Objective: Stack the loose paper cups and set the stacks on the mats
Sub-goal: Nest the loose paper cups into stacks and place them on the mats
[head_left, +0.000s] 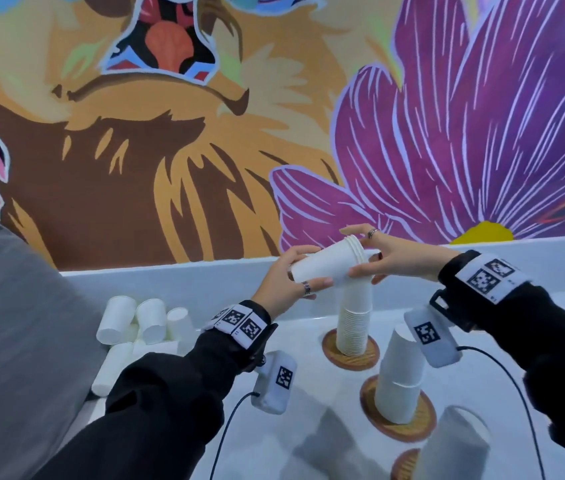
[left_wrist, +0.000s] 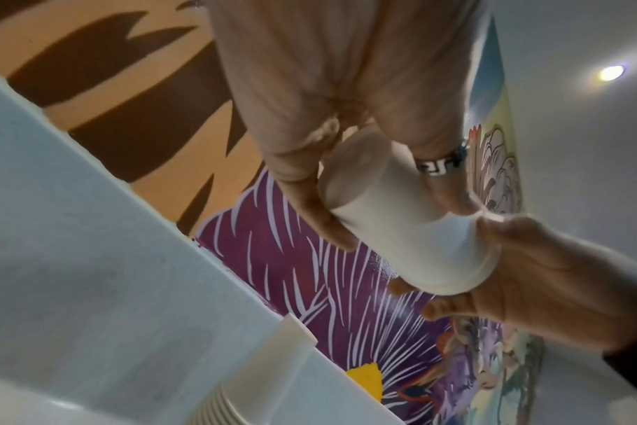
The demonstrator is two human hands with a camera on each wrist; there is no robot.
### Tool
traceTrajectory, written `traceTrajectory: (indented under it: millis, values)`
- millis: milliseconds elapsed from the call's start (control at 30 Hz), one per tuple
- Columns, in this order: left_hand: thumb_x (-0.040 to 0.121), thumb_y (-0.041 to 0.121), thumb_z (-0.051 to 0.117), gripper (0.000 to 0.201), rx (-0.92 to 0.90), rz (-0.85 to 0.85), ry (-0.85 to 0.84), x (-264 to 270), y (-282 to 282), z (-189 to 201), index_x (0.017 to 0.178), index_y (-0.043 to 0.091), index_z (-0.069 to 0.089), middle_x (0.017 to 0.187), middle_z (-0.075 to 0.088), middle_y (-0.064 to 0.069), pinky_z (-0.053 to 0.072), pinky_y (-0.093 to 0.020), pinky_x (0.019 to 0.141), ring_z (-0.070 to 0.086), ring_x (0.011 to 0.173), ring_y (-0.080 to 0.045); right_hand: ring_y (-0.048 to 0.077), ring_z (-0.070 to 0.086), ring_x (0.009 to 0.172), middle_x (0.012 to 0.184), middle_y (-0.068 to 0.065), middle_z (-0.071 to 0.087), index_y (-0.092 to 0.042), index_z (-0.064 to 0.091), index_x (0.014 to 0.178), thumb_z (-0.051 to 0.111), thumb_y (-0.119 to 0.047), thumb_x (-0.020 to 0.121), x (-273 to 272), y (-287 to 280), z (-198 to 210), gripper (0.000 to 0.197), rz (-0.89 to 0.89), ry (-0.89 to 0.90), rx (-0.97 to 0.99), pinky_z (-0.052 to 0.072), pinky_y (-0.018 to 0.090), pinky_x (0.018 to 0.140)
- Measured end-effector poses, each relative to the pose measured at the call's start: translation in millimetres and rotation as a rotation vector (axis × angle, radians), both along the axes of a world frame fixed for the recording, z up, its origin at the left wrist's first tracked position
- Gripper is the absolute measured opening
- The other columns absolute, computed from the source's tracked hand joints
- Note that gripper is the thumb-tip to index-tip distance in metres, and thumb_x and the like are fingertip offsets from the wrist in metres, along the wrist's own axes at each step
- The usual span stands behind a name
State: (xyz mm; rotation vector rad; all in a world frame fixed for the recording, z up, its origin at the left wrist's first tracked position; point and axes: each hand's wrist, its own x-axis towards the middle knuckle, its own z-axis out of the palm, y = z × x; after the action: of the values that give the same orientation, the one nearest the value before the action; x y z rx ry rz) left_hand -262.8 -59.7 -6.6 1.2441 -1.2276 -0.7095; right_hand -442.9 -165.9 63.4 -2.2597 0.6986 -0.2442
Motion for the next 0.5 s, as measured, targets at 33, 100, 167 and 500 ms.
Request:
traceTrajectory:
  millis: [33,100,167,500]
  values:
    - [0.075,0.006,0.076,0.046,0.001,0.014,0.013,-8,-6,-1,0.111,0.021,0.052,0.108,0.052,-0.004,0.058,-0.029,0.071,0.059,0.089,-0.014,0.014,0.061,0.093,0.119,-0.008,0.049,-0.034,0.026,0.135,0.069,-0.019,0.084,-11,-7,-4,0.069,-0.001,0.003,0.002,0.051,0.027,0.079]
    - [0.073,0.005,0.078,0.049,0.004,0.028,0.036,-23,-16,-4,0.108,0.022,0.047,0.109,0.051,-0.004,0.057,-0.033,0.075,0.057,0.090,-0.016,0.014,0.061,0.095,0.120,-0.001,0.050,-0.032,0.026,0.134,0.074,-0.014,0.079,-29,-19,-15,0.074,-0.009,0.015,-0.007,0.049,0.022,0.080]
    - [0.072,0.008,0.080,0.055,0.016,0.037,0.022,-39,-27,-9,0.112,0.023,0.045,0.113,0.052,-0.004,0.054,-0.035,0.082,0.057,0.094,-0.018,0.013,0.059,0.098,0.118,0.000,0.050,-0.030,0.026,0.132,0.077,-0.011,0.075,-44,-31,-29,0.079,-0.015,0.029,0.003,0.049,0.014,0.074]
    - [0.070,0.011,0.081,0.060,0.112,0.062,-0.077,-98,-72,-37,0.118,0.027,0.048,0.120,0.053,-0.002,0.050,-0.032,0.091,0.054,0.107,-0.019,0.012,0.053,0.110,0.120,-0.005,0.052,-0.030,0.024,0.130,0.086,-0.024,0.065,-77,-74,-108,0.090,-0.009,0.095,0.023,0.052,0.024,0.086]
